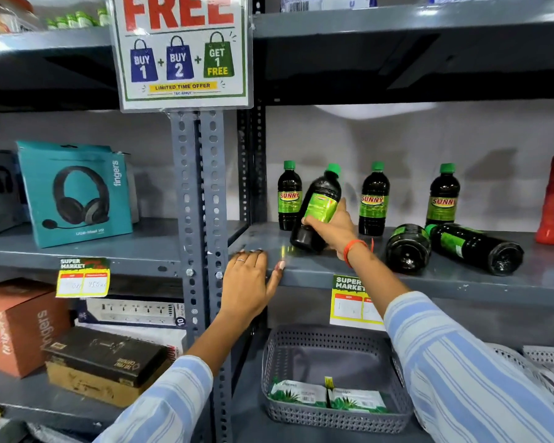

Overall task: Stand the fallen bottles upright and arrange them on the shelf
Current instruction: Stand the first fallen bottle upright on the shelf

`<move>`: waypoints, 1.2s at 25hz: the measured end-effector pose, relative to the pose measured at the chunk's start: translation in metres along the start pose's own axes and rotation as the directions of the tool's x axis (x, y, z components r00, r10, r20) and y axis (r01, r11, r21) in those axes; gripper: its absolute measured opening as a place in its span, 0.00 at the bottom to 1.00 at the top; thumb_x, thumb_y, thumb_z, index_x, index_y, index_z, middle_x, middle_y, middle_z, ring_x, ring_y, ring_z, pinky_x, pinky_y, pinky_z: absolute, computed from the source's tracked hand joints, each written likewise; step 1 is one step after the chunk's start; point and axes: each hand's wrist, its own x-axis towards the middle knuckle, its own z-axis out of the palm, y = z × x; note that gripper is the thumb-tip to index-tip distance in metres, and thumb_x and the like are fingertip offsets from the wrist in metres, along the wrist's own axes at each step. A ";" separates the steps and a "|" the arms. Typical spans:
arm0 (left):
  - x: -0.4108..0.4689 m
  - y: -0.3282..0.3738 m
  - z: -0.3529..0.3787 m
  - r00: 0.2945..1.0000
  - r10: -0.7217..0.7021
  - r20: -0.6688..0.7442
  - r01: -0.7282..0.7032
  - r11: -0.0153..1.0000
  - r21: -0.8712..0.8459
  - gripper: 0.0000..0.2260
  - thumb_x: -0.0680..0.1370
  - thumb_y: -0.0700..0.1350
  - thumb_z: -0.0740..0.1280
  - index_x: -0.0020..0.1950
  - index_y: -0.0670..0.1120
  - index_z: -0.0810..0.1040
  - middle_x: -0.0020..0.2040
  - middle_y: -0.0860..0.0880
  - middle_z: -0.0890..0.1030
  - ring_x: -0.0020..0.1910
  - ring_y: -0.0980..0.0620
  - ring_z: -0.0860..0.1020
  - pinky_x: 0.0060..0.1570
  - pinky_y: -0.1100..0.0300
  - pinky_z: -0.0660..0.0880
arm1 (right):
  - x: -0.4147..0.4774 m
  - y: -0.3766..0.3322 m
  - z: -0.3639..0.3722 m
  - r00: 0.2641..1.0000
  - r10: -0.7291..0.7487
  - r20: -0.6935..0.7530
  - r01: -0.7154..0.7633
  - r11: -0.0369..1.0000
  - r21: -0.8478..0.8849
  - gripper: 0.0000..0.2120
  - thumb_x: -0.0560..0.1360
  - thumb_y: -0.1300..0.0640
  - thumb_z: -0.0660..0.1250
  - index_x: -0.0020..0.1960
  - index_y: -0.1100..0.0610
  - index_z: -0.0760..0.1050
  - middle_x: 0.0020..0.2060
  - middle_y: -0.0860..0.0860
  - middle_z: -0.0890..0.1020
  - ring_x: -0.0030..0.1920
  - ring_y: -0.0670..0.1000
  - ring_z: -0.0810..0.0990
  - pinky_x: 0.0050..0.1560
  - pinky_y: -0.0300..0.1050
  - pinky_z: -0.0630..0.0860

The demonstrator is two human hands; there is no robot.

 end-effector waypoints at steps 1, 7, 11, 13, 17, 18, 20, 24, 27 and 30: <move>0.000 0.000 0.000 1.000 0.000 -0.003 0.000 1.000 -0.001 0.24 0.79 0.57 0.52 0.46 0.39 0.79 0.41 0.43 0.83 0.41 0.42 0.80 0.45 0.52 0.73 | 0.000 0.005 0.004 0.996 -0.090 -0.012 0.089 0.991 -0.101 0.50 0.65 0.52 0.75 0.77 0.56 0.47 0.67 0.59 0.69 0.64 0.59 0.72 0.63 0.52 0.72; 0.001 0.000 0.000 1.000 -0.012 -0.008 0.012 1.000 0.009 0.24 0.79 0.56 0.53 0.46 0.39 0.79 0.41 0.42 0.83 0.40 0.42 0.80 0.44 0.52 0.73 | -0.003 0.017 0.021 0.953 -0.294 0.071 0.302 0.934 -0.189 0.46 0.65 0.56 0.76 0.75 0.59 0.54 0.65 0.59 0.68 0.65 0.56 0.70 0.65 0.44 0.66; -0.001 0.000 0.002 1.000 -0.011 -0.027 0.012 1.000 0.017 0.24 0.79 0.57 0.53 0.47 0.39 0.79 0.42 0.42 0.83 0.41 0.42 0.80 0.45 0.52 0.73 | -0.001 0.022 0.014 0.969 -0.143 0.200 0.159 0.985 -0.068 0.24 0.66 0.60 0.74 0.61 0.60 0.72 0.57 0.58 0.80 0.55 0.54 0.79 0.58 0.46 0.75; -0.001 0.001 0.002 0.999 -0.017 -0.047 0.017 1.000 0.015 0.23 0.79 0.56 0.54 0.47 0.39 0.80 0.42 0.42 0.83 0.41 0.42 0.80 0.46 0.52 0.73 | -0.004 0.022 0.012 0.966 -0.108 0.233 0.119 0.992 -0.033 0.19 0.67 0.62 0.74 0.57 0.59 0.74 0.55 0.59 0.82 0.53 0.54 0.80 0.56 0.45 0.75; 0.000 0.002 0.002 0.997 -0.024 -0.076 0.024 1.000 0.004 0.23 0.79 0.56 0.54 0.46 0.39 0.79 0.41 0.42 0.83 0.41 0.42 0.80 0.46 0.52 0.72 | -0.003 0.023 0.015 0.971 -0.122 0.203 0.154 0.977 -0.147 0.38 0.54 0.39 0.78 0.57 0.58 0.74 0.55 0.57 0.82 0.54 0.55 0.80 0.58 0.54 0.77; 0.000 0.002 0.002 0.997 -0.024 -0.078 0.024 1.000 0.001 0.23 0.79 0.56 0.54 0.46 0.39 0.79 0.41 0.42 0.83 0.41 0.42 0.80 0.45 0.51 0.72 | -0.003 0.023 0.017 0.971 -0.131 0.197 0.167 0.970 -0.179 0.42 0.51 0.36 0.76 0.58 0.57 0.73 0.55 0.56 0.81 0.55 0.56 0.80 0.58 0.55 0.77; 0.000 0.001 0.003 0.996 -0.026 -0.087 0.026 1.000 -0.003 0.23 0.79 0.56 0.54 0.46 0.39 0.79 0.41 0.42 0.83 0.41 0.42 0.80 0.45 0.51 0.72 | -0.004 0.019 0.018 0.965 -0.133 0.224 0.173 0.970 -0.170 0.33 0.56 0.41 0.76 0.56 0.57 0.73 0.55 0.56 0.81 0.55 0.56 0.79 0.58 0.51 0.76; -0.001 0.003 0.004 0.996 -0.029 -0.089 0.028 1.000 -0.007 0.23 0.79 0.56 0.54 0.46 0.39 0.79 0.41 0.42 0.83 0.41 0.42 0.80 0.45 0.51 0.71 | -0.005 0.020 0.011 0.947 -0.134 0.290 0.155 0.987 -0.051 0.21 0.66 0.59 0.76 0.56 0.57 0.74 0.52 0.56 0.81 0.56 0.56 0.80 0.58 0.48 0.76; -0.002 0.002 0.006 0.994 -0.025 -0.107 0.023 1.000 -0.015 0.22 0.79 0.55 0.55 0.46 0.39 0.79 0.41 0.42 0.83 0.41 0.42 0.80 0.45 0.51 0.70 | -0.007 0.020 0.017 0.933 -0.193 0.304 0.224 0.972 -0.068 0.31 0.63 0.51 0.79 0.60 0.59 0.71 0.52 0.52 0.79 0.53 0.51 0.78 0.60 0.47 0.75; -0.002 0.001 0.008 0.993 -0.018 -0.118 0.017 1.000 -0.012 0.22 0.79 0.55 0.55 0.47 0.39 0.79 0.42 0.42 0.83 0.41 0.42 0.80 0.45 0.51 0.71 | -0.007 0.019 0.019 0.925 -0.196 0.324 0.233 0.969 -0.077 0.24 0.65 0.50 0.76 0.57 0.54 0.72 0.52 0.51 0.80 0.53 0.51 0.78 0.58 0.46 0.74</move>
